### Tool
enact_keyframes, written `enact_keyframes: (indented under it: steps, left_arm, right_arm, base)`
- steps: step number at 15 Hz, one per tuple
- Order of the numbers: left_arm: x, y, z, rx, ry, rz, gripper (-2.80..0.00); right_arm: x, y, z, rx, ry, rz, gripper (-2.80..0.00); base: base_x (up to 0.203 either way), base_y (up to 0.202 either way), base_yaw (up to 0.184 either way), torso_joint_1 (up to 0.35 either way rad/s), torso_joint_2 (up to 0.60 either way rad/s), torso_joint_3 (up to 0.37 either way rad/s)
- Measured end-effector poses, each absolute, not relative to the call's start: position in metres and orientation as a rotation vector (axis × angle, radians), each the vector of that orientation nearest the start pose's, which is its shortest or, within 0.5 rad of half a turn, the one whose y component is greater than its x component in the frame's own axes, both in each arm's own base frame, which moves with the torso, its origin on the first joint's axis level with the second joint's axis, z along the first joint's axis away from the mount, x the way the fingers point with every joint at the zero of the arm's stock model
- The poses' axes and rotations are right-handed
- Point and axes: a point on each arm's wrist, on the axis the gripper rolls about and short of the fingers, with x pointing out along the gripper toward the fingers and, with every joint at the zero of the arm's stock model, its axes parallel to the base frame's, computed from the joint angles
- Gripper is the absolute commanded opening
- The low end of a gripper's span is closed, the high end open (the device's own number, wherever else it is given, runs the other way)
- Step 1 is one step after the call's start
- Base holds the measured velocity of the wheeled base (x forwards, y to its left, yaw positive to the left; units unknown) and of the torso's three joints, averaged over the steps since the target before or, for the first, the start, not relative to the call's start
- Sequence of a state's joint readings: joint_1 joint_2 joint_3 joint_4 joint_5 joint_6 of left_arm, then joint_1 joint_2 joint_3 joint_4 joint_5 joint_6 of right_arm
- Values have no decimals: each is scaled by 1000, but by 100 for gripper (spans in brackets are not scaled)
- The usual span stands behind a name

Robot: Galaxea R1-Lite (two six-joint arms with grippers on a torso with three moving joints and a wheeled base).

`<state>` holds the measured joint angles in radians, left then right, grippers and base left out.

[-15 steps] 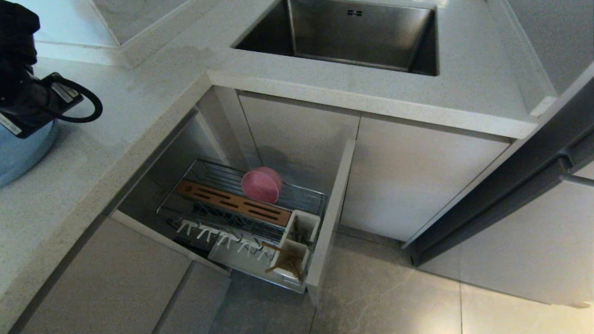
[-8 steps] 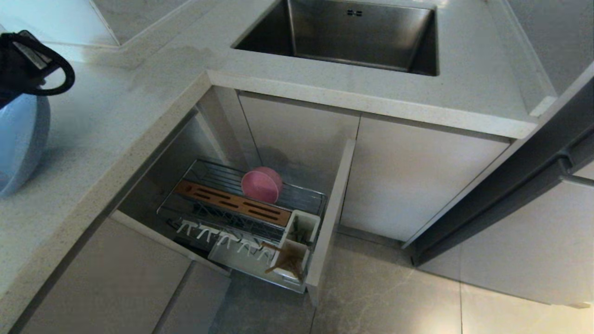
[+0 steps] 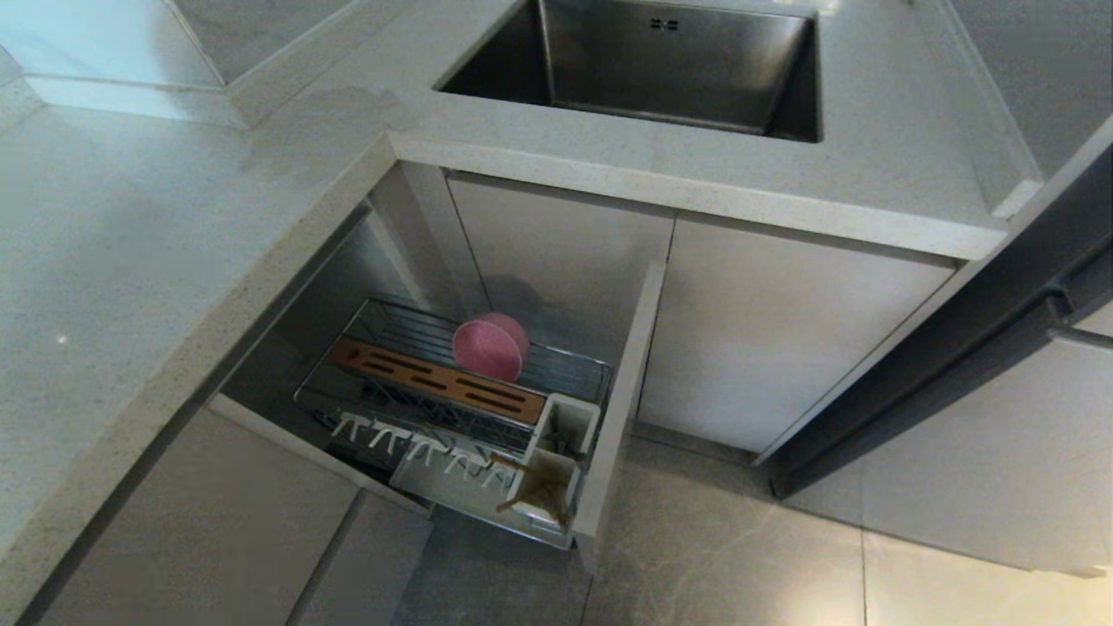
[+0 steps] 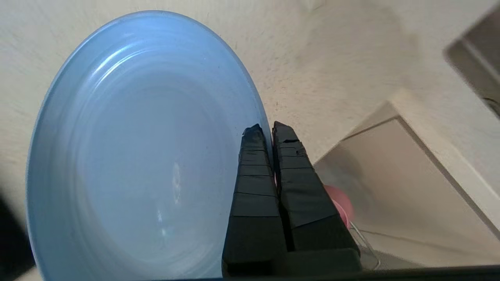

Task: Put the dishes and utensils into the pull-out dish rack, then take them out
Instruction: Pick up the plate and place it in the cupboard

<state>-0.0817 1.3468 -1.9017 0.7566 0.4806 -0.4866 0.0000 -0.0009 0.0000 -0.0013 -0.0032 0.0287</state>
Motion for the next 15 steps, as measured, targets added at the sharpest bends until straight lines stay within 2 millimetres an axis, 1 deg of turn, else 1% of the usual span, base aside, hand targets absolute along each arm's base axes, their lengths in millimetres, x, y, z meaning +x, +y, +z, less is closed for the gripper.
enact_keyframes:
  steps: [3,5,7,9,11,15]
  left_arm:
    - [104,1,428,-332,125,422,-280]
    - [83,2,429,-341,108,376,-280]
    - [68,1,430,-396,83,275,-280]
    - [55,0,433,-469,41,143,-280]
    - [47,-1,437,-538,-3,61,-280]
    - [40,-2,454,-764,-158,-74,-280]
  right_arm:
    - [-23,0,76,29,-2,-3,-280]
    - [-23,0,76,29,-2,-3,-280]
    - [-23,0,76,29,-2,-3,-280]
    - [-23,0,76,29,-2,-3,-280]
    - [-23,0,76,29,-2,-3,-280]
    - [-23,0,76,29,-2,-3,-280]
  base:
    - [0,0,0,0,0,0]
    - [0,0,0,0,0,0]
    - [0,0,0,0,0,0]
    - [0,0,0,0,0,0]
    - [0,0,0,0,0,0]
    - [0,0,0,0,0,0]
